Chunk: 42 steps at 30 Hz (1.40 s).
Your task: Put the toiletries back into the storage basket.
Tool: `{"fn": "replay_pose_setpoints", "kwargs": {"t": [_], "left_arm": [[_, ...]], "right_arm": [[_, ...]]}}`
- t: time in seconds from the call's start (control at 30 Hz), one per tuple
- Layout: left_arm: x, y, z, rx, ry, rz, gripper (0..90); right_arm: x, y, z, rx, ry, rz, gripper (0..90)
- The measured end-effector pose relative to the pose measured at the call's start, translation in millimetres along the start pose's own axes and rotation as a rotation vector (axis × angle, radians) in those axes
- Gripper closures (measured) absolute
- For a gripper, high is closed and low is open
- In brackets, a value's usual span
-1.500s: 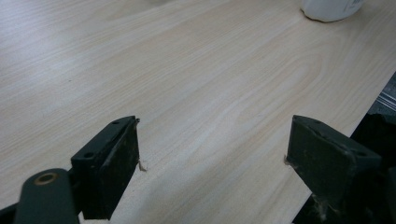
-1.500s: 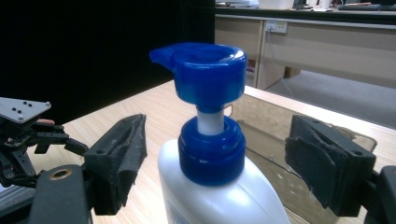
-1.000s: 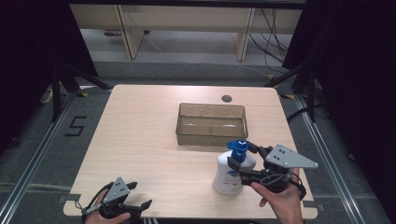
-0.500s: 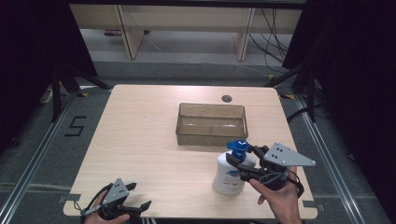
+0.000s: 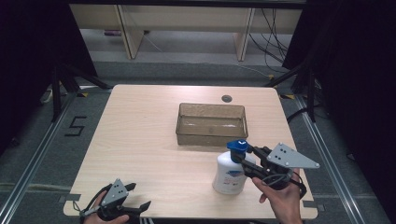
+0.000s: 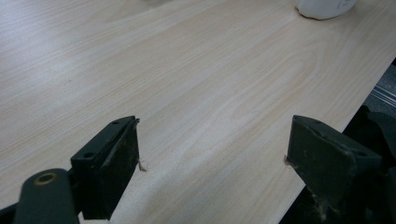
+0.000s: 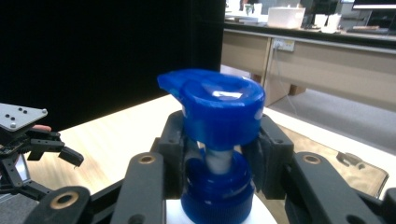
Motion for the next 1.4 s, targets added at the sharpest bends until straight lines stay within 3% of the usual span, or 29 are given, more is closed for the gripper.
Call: {"fn": "replay_pose_setpoints", "kwargs": {"t": [0.1,0.17,0.33,0.43,0.47,0.5,0.57,0.6,0.83,0.87,0.9,1.0,1.2,1.23,1.4], "left_arm": [[-1.8,0.2,1.3,-0.025,0.012,-0.032,16.2],[-0.7,0.1,0.0,-0.010,-0.004,-0.014,16.2],[-0.5,0.1,0.4,-0.007,0.004,-0.011,16.2],[-0.7,-0.1,-0.1,-0.006,0.004,-0.015,16.2],[-0.4,0.1,0.4,-0.009,0.004,-0.011,16.2],[-0.5,0.1,0.5,-0.009,0.005,-0.011,16.2],[-0.1,0.1,0.0,0.001,0.001,-0.001,16.2],[-0.1,0.1,0.1,0.001,0.001,-0.001,16.2],[-0.3,-0.2,-0.4,0.007,0.007,-0.002,16.2],[-0.4,-0.1,-0.3,0.007,0.007,-0.002,16.2],[-0.7,0.1,0.3,-0.001,0.000,-0.003,16.2],[-0.7,0.1,0.5,-0.002,-0.001,-0.004,16.2],[-0.8,0.2,0.7,-0.002,0.000,-0.003,16.2],[-0.7,0.1,0.6,0.001,0.001,-0.004,16.2],[-0.3,-0.3,-0.2,0.007,0.008,-0.002,16.2]], "right_arm": [[0.1,2.0,1.4,0.003,-0.007,0.016,61.8],[-0.2,1.9,1.5,0.002,-0.019,0.020,61.8],[-2.2,4.1,0.7,0.006,-0.005,0.006,61.9],[-1.1,8.8,0.8,0.019,-0.014,0.027,61.9],[-2.4,10.4,0.7,0.018,0.003,0.007,61.9],[-1.0,11.5,0.6,0.024,-0.008,0.027,61.9],[-1.9,13.9,0.8,0.020,-0.004,0.009,61.9],[-0.7,14.8,0.5,0.028,-0.009,0.025,61.9],[-0.2,20.9,-3.9,0.033,0.004,-0.007,61.9],[0.3,21.8,-4.9,0.034,0.005,-0.008,61.9],[3.2,23.1,-6.4,0.055,-0.007,0.029,61.9],[3.0,24.5,-8.6,0.041,0.002,-0.006,61.9],[9.7,29.4,-12.6,0.047,-0.002,-0.011,61.9],[12.3,30.8,-13.5,0.064,-0.008,0.010,61.9],[16.2,35.7,-14.5,0.054,-0.005,-0.009,61.9]]}}
Point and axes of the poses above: each handheld gripper's, and its own axes: z roughly backward along the jaws, y roughly out of its top, x roughly to its right, the point moved 1 cm from there along -z, roughly forward along the jaws, and after that the axes turned 2 degrees about -y, right-handed, at the moved point
